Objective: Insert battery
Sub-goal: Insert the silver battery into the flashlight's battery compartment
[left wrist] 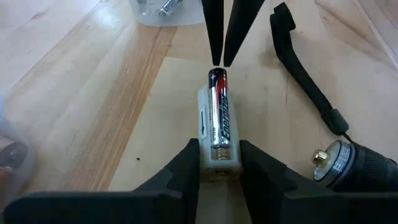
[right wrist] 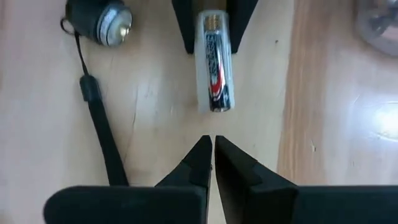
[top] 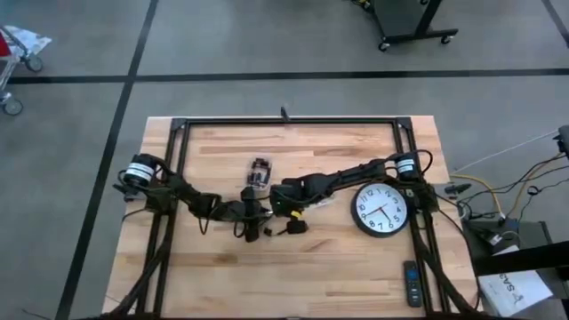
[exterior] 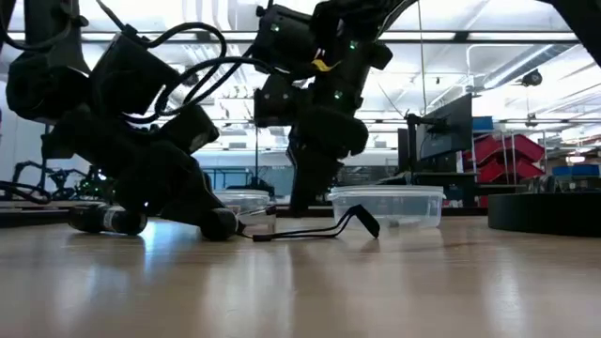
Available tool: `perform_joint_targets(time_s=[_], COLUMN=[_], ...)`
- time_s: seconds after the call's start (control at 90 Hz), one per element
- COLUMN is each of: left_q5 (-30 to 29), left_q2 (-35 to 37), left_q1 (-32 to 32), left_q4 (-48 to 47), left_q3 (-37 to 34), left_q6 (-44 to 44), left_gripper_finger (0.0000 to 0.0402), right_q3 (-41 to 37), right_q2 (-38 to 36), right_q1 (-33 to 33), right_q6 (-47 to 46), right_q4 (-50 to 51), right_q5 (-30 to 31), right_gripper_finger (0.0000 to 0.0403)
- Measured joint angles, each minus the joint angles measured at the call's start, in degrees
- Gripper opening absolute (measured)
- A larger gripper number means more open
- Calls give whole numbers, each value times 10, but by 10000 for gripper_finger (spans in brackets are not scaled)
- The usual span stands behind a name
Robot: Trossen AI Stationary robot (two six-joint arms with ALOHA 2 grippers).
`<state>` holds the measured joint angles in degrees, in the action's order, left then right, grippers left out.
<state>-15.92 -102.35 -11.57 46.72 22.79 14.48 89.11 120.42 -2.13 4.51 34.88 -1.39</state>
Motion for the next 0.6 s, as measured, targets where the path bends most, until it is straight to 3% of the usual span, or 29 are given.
perform_joint_targets(time_s=[0.6], left_q5=[0], left_q2=[0], left_q1=[0], left_q4=[0], left_q3=[0], left_q6=[0], left_gripper_finger=[81], right_q3=[9], right_q2=[5], right_q1=[-1], right_q6=[0], right_q4=[-46], right_q5=[-1], right_gripper_finger=[2])
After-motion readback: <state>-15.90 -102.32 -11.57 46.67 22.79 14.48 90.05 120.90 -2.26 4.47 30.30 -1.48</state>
